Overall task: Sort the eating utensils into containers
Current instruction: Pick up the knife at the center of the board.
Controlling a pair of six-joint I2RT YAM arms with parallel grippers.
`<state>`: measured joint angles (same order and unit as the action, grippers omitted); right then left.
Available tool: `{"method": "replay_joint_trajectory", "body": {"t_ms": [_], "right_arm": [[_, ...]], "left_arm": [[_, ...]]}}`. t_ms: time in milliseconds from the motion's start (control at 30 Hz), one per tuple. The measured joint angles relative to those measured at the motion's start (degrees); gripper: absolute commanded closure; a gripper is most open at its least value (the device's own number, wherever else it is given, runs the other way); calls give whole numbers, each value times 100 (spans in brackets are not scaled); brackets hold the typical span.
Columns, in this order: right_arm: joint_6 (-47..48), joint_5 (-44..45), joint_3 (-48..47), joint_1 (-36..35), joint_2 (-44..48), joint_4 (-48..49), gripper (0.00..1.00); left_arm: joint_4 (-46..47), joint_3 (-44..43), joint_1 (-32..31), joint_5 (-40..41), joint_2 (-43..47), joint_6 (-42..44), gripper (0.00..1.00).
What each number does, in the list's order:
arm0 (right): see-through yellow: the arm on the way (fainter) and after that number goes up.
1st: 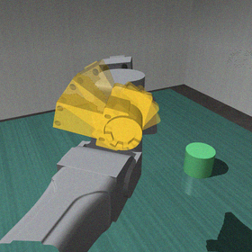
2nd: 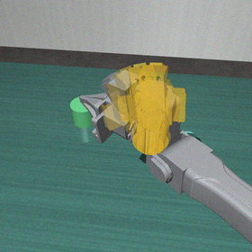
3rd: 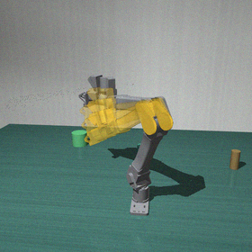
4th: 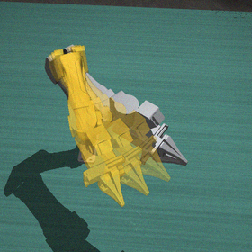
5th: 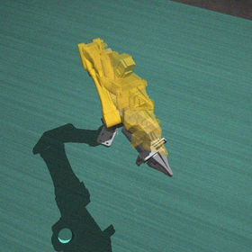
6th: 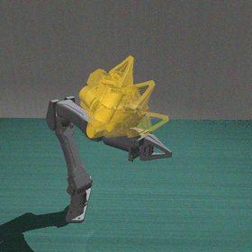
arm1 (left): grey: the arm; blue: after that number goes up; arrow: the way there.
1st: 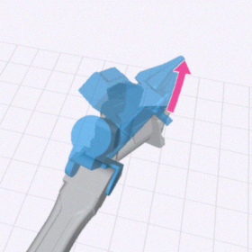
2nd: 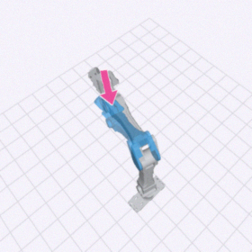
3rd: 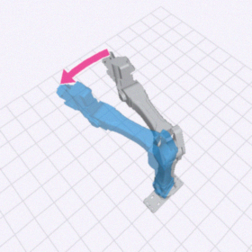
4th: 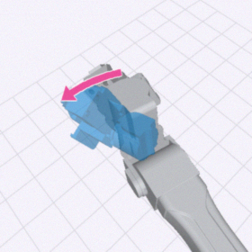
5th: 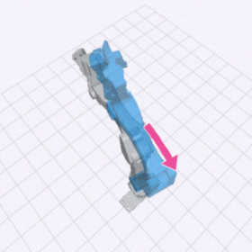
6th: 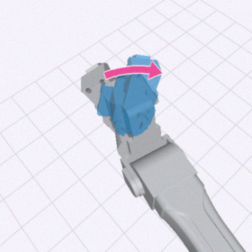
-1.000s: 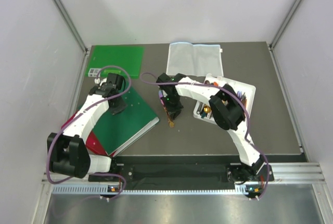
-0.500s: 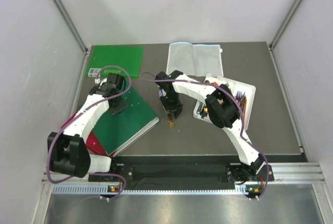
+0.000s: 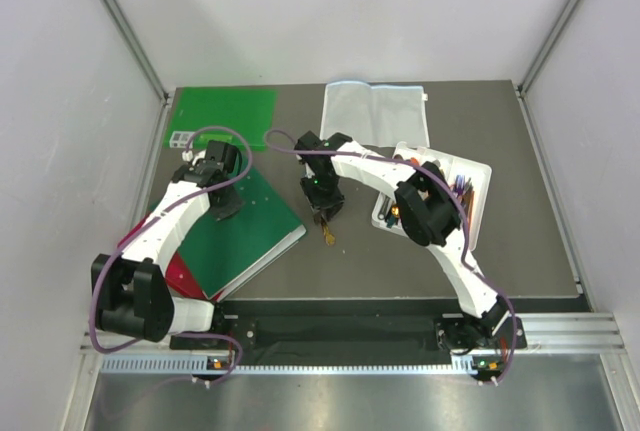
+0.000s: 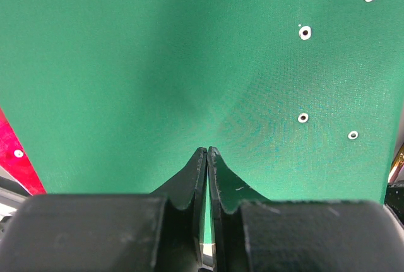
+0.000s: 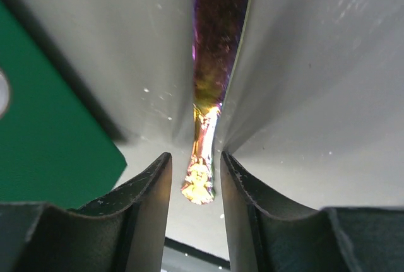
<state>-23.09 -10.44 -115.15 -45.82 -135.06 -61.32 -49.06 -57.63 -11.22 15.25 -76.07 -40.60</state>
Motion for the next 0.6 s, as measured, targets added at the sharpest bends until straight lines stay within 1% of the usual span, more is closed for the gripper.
{"method": "replay_joint_trajectory", "body": {"t_ms": [167, 400, 600], "right_arm": [[15, 31, 70, -2, 11, 101, 61], [109, 129, 382, -72, 173, 190, 62], [238, 595, 717, -291, 372, 221, 67]], "left_arm": [[7, 11, 0, -2, -9, 0, 91], [9, 13, 0, -2, -20, 0, 91], [9, 17, 0, -2, -20, 0, 91]]}}
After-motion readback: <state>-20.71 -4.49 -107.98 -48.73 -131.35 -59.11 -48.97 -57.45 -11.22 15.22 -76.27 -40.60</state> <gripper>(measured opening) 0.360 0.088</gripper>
